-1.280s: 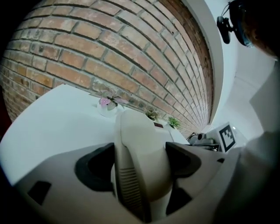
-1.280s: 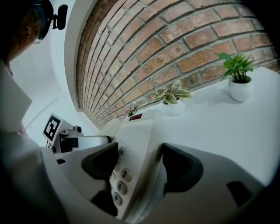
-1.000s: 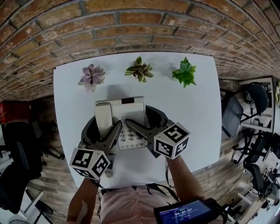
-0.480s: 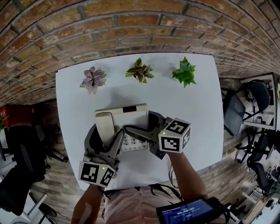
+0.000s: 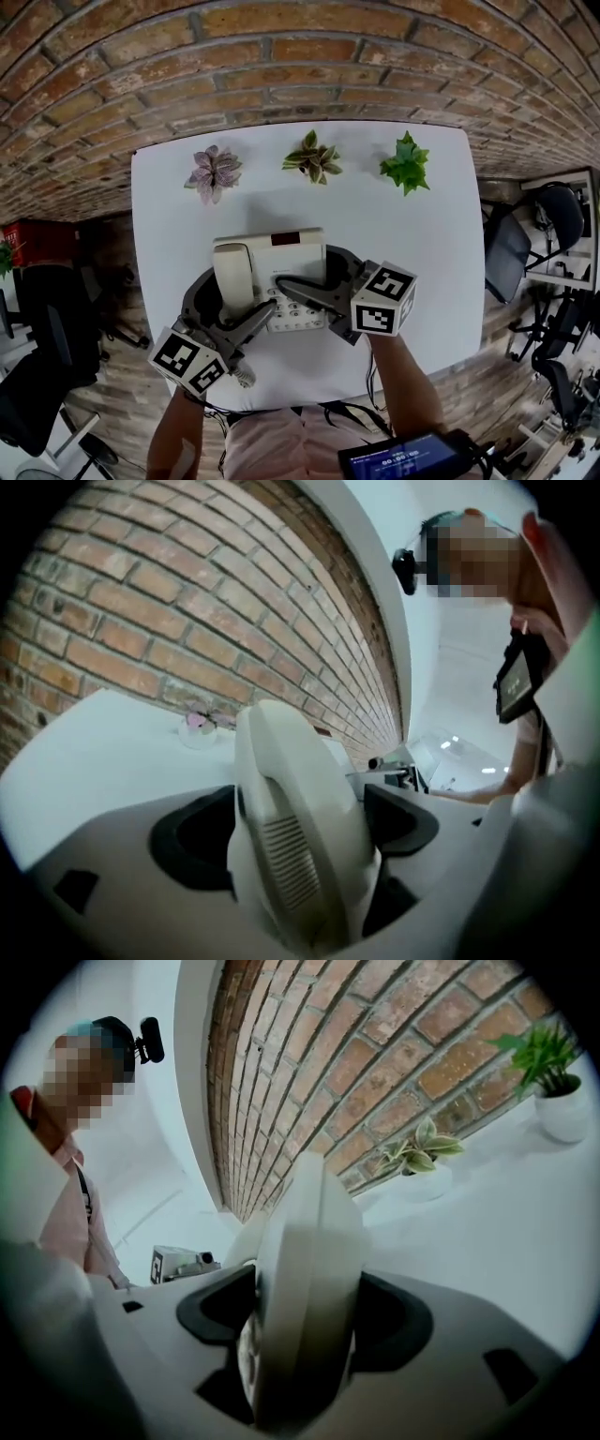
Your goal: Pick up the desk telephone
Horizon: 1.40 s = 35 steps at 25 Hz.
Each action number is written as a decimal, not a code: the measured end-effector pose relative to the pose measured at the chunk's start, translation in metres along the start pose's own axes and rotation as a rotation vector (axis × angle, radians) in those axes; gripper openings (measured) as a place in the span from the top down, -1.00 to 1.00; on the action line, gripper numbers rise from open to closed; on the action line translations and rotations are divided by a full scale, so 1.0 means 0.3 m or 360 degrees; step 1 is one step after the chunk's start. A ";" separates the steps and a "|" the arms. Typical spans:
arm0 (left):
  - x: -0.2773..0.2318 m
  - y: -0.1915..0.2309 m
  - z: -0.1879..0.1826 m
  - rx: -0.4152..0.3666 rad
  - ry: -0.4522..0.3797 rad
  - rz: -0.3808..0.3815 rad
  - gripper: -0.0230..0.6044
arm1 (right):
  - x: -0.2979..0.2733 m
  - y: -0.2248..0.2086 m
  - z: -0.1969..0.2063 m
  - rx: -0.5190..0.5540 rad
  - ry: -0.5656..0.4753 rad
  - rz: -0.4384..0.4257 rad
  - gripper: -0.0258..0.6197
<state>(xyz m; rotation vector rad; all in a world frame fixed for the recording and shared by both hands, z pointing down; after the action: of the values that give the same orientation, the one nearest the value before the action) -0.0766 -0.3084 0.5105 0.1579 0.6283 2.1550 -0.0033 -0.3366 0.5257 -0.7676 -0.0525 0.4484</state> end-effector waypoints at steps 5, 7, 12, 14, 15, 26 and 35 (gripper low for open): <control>-0.014 0.007 0.024 0.0309 -0.0052 0.0061 -0.45 | -0.002 0.001 -0.004 0.0012 -0.0003 -0.0020 -0.04; -0.021 0.011 0.020 0.0340 -0.0073 0.0076 -0.45 | -0.003 -0.002 -0.009 0.0011 -0.0019 -0.0027 -0.03; -0.029 0.018 0.016 0.0335 -0.0097 0.0015 -0.45 | -0.002 -0.012 -0.017 -0.0023 -0.0033 0.0005 -0.02; -0.027 0.013 0.012 0.0300 -0.0091 0.0003 -0.43 | 0.001 -0.008 -0.017 -0.0045 -0.0042 0.0025 -0.02; -0.026 0.008 0.008 0.0272 -0.0083 0.0008 -0.42 | 0.005 -0.004 -0.018 -0.0051 -0.0049 0.0035 -0.01; 0.035 -0.172 -0.105 0.0180 -0.0101 0.0014 -0.40 | 0.118 0.170 -0.108 0.0016 -0.0089 0.0022 0.00; 0.093 -0.427 -0.241 0.0083 -0.0160 -0.0024 -0.38 | 0.281 0.376 -0.236 0.0119 -0.0121 -0.0057 0.00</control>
<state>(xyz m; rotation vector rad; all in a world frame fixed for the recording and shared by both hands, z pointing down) -0.0262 -0.2499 0.3822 0.2867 0.6262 2.1029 0.0455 -0.2776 0.3880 -0.6753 -0.1195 0.4429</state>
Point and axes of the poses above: the fingertips, and each gripper's own axes: x backward along the fingers, y to its left, z out of its underside, the point moved 1 cm from there along x, backward along the fingers, and after that the axes turned 13 degrees about -y, right-handed, at the moved point
